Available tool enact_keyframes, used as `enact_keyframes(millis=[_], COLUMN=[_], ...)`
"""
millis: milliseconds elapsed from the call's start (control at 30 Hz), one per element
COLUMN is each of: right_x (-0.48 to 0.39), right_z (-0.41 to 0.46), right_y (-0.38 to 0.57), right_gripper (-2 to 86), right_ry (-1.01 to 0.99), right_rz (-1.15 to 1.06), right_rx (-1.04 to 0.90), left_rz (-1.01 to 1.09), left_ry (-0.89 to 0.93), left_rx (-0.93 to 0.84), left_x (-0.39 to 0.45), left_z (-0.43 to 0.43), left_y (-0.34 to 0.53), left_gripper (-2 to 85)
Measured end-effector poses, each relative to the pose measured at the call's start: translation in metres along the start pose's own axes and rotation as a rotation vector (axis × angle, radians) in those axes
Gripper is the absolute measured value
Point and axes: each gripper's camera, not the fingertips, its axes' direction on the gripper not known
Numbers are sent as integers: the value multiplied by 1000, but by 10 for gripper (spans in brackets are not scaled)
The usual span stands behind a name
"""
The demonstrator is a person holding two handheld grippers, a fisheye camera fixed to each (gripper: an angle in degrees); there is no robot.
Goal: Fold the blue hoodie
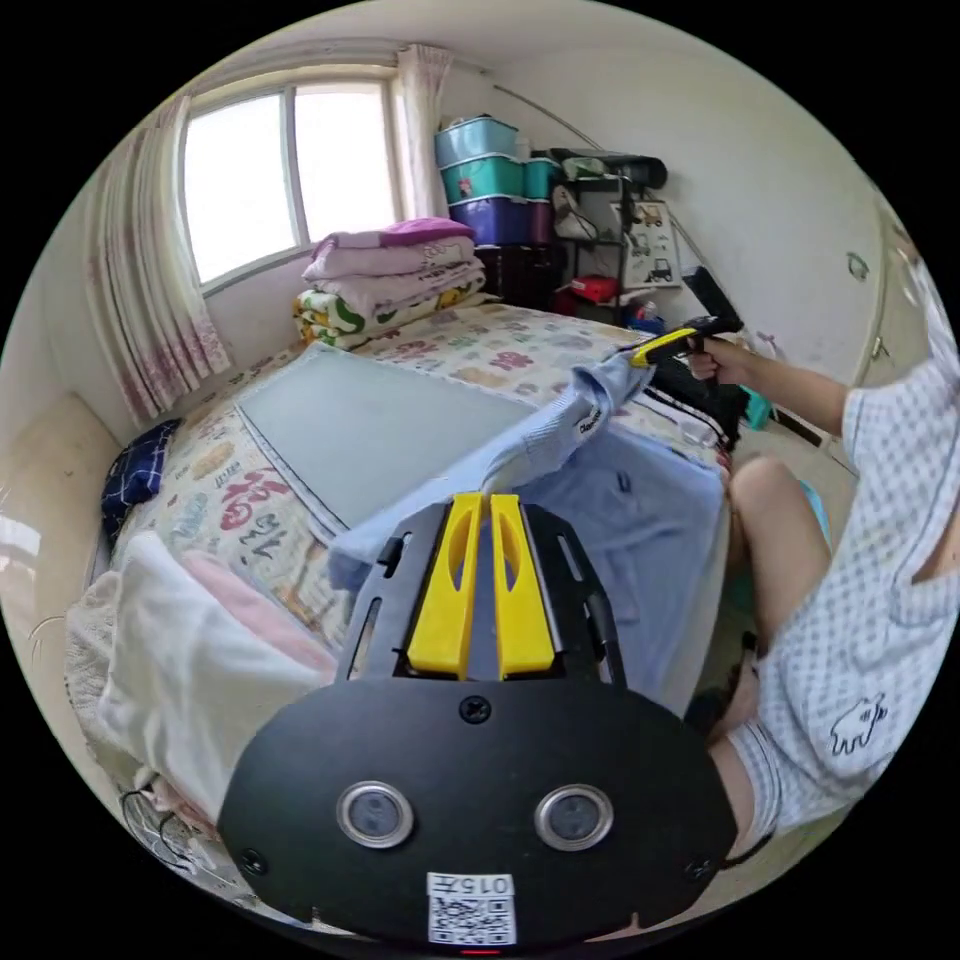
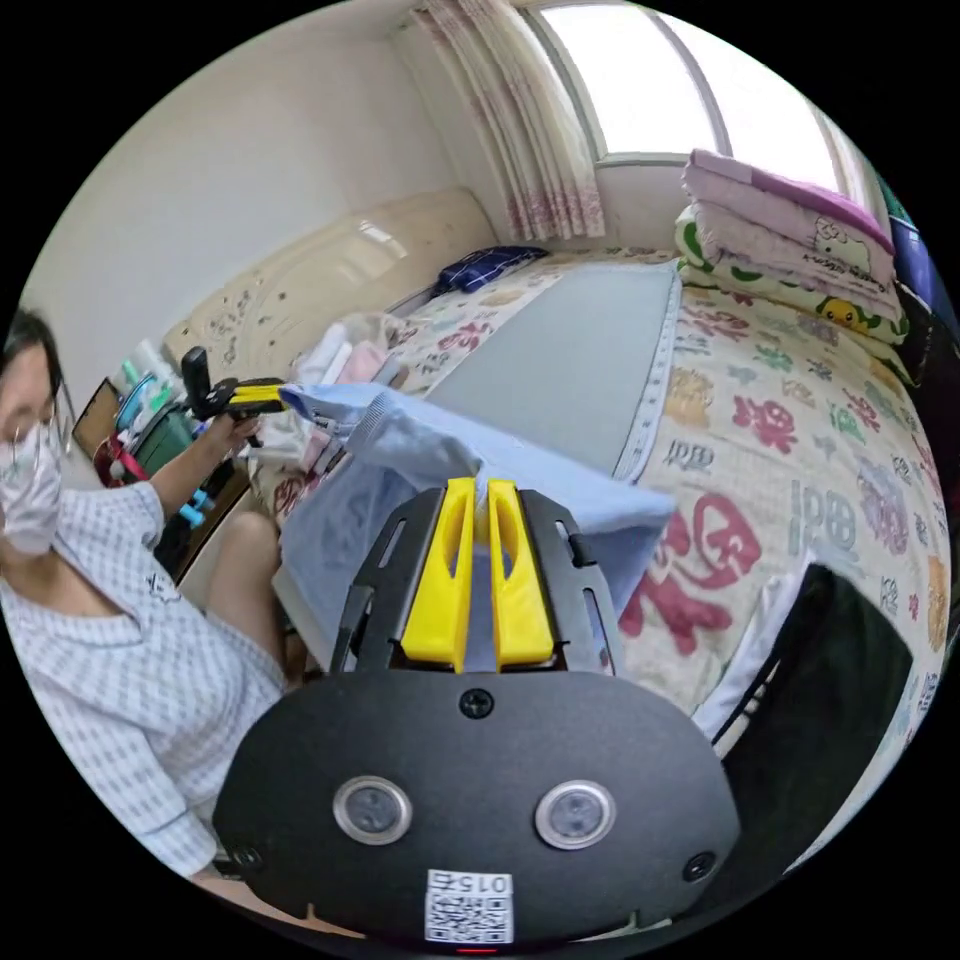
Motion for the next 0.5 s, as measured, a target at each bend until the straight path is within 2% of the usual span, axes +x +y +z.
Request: enact_keyframes(millis=[67,133,333,500], right_x=[-14,-18,-27,-32], right_z=[11,20,-13,-31], right_y=[65,100,132,133], right_gripper=[10,11,19,48], right_ry=[-54,-89,-55,18], right_rz=[20,61,108,89], right_rx=[-88,-134,-48,-143], left_rz=[-9,-30,-64,-36], left_ry=[102,130,52,-35], left_rx=[-78,-140,-73,-180], left_x=[35,56,89,111], left_z=[17,32,10,19], left_y=[55,85,107,113], left_gripper=[6,5,5,6])
